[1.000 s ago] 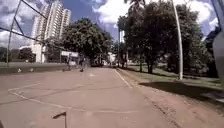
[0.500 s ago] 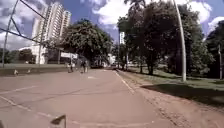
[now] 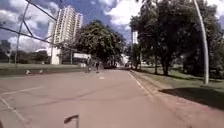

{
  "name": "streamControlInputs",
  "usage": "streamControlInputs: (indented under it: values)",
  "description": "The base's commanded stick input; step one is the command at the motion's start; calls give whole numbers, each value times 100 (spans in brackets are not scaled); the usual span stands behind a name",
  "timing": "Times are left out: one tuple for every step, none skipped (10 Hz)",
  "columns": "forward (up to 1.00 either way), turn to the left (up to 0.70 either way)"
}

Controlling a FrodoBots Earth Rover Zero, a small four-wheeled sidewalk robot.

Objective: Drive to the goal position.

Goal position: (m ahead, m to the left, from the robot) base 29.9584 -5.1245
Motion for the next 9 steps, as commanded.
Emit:
streamControlInputs:
  values:
    - [70,0]
    - [70,0]
    - [70,0]
    - [70,0]
    - [70,0]
    - [70,0]
    - [70,0]
    - [70,0]
    - [70,0]
